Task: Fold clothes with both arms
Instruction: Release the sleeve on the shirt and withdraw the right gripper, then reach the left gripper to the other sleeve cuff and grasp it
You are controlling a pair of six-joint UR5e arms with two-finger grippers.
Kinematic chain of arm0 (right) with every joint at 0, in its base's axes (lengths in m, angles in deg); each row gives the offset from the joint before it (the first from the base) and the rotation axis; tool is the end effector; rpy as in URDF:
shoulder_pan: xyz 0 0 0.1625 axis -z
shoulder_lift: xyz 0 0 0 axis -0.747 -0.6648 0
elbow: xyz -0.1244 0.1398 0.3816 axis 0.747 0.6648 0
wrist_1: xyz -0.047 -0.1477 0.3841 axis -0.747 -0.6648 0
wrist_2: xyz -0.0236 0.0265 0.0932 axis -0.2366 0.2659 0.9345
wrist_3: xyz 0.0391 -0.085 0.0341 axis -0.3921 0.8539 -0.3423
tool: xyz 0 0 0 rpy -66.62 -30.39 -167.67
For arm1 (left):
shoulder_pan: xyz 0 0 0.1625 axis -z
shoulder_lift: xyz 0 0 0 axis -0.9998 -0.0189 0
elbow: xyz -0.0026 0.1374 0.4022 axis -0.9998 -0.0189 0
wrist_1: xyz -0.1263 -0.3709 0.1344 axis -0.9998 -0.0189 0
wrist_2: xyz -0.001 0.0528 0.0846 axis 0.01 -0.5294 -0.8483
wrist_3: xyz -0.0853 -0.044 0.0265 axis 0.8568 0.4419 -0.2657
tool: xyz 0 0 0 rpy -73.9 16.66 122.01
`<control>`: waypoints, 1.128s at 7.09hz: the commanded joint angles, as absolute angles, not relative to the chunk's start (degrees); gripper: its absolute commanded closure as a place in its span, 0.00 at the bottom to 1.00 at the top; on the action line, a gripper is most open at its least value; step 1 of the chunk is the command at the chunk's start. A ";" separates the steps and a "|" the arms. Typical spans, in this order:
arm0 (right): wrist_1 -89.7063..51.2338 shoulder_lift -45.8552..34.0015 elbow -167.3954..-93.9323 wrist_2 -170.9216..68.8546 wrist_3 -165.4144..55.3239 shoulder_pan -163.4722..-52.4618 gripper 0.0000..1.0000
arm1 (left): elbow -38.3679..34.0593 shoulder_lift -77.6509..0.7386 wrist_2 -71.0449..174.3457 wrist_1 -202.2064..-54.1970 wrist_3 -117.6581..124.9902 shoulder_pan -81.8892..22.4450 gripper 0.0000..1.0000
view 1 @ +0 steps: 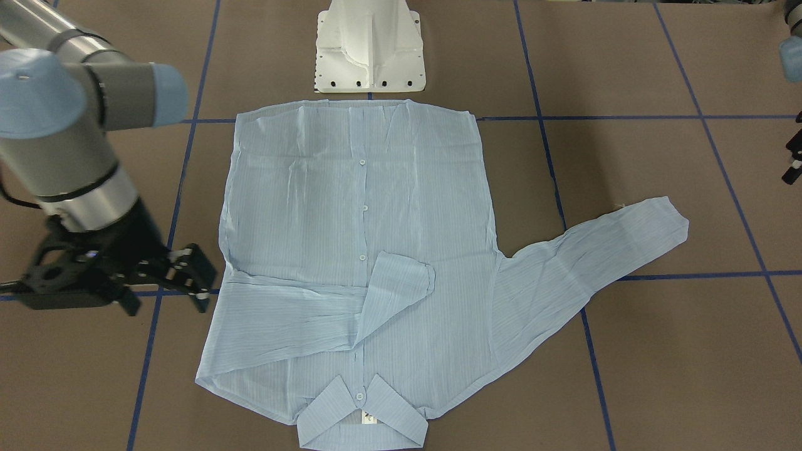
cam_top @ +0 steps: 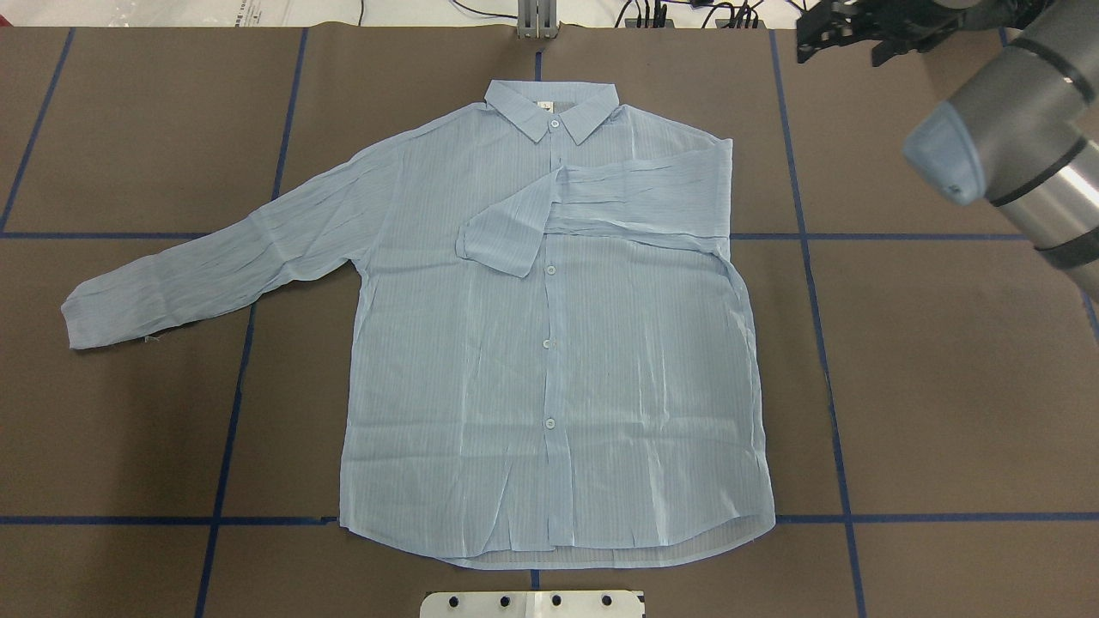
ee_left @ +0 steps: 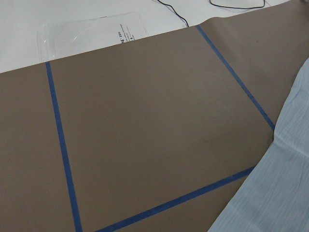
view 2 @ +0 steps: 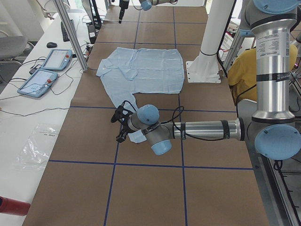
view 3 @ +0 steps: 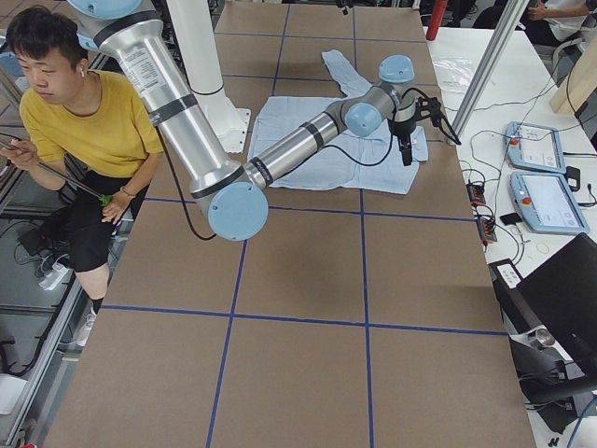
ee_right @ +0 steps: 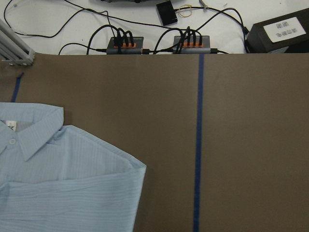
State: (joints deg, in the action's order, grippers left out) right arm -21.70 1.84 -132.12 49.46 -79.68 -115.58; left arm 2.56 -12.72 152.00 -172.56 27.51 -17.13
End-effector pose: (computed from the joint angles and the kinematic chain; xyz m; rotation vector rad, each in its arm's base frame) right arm -0.1832 -0.6391 0.3206 0.3247 -0.8573 0.0781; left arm 0.0682 -0.4654 0.6067 0.6657 0.9292 -0.0210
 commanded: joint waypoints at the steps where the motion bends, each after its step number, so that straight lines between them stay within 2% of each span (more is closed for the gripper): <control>1: -21.24 -6.58 -135.29 55.57 -70.99 -122.59 0.00 | 7.15 -12.71 140.73 -179.69 45.12 -27.45 0.25; 2: -21.24 -7.91 -136.71 55.50 -71.06 -122.69 0.00 | 8.30 -12.80 138.33 -180.84 50.41 -31.14 0.33; 5: -21.15 -8.10 -136.98 55.41 -71.06 -122.69 0.00 | 7.96 -12.80 136.03 -183.40 57.40 -40.47 0.32; 8: -21.15 -8.19 -137.25 55.32 -71.41 -122.69 0.00 | 4.01 -7.37 136.03 -183.31 55.40 -42.69 0.32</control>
